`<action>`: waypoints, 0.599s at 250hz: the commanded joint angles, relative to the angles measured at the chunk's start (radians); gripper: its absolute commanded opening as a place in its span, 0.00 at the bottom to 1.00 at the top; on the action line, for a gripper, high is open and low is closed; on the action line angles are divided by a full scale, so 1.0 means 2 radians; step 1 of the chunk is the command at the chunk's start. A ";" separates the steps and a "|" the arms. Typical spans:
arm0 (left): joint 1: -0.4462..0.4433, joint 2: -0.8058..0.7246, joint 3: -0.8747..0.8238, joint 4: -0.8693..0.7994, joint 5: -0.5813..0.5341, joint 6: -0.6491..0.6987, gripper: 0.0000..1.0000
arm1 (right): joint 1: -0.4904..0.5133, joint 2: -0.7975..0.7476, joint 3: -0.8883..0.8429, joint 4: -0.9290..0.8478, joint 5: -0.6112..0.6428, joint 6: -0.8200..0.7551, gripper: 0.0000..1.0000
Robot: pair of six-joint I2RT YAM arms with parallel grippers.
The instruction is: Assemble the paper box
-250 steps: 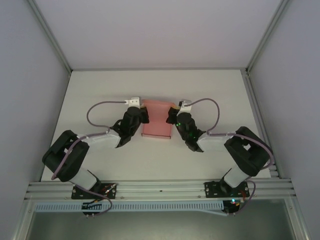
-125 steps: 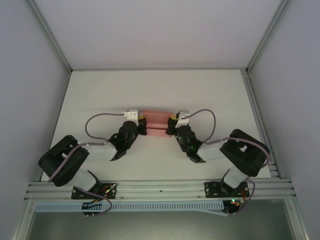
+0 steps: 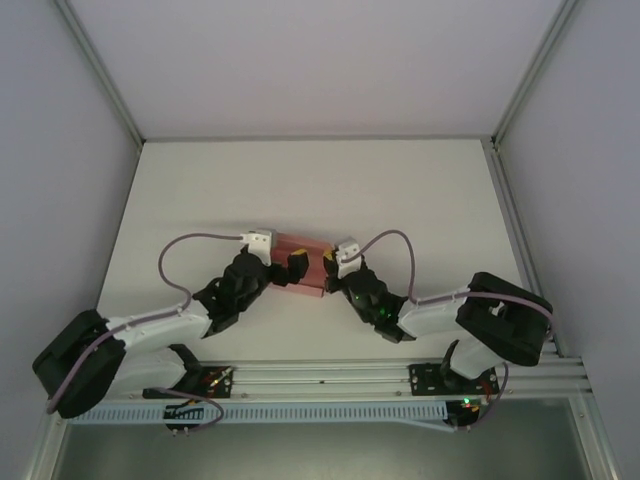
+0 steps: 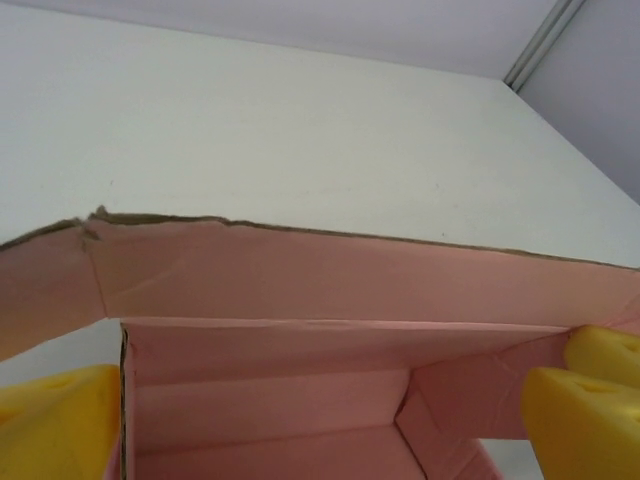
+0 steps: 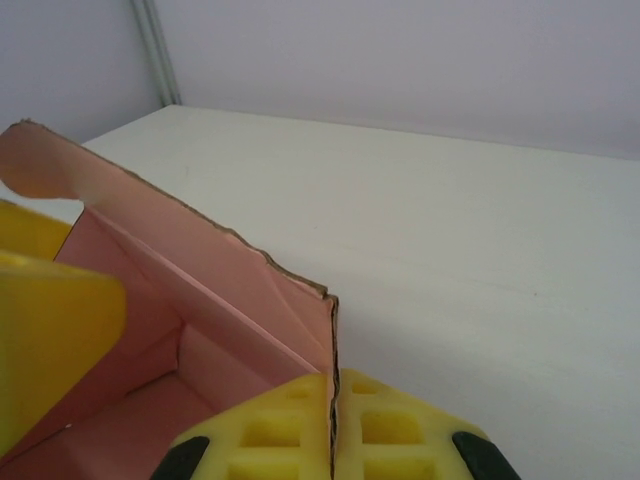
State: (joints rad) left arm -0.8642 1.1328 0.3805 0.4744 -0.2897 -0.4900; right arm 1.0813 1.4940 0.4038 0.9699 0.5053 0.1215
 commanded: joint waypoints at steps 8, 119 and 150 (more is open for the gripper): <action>-0.009 -0.044 0.023 -0.135 -0.017 -0.042 1.00 | 0.025 -0.003 -0.013 -0.049 -0.025 -0.055 0.00; -0.009 -0.203 0.057 -0.375 -0.056 -0.125 1.00 | 0.072 -0.021 -0.028 -0.148 0.010 -0.088 0.00; -0.003 -0.202 0.089 -0.398 -0.085 -0.136 1.00 | 0.074 -0.028 -0.028 -0.179 -0.001 -0.103 0.02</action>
State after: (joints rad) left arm -0.8768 0.7296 0.4831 -0.1986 -0.3740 -0.6930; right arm 1.2209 1.4555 0.3634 0.7464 0.4976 -0.0330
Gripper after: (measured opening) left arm 0.994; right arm 0.051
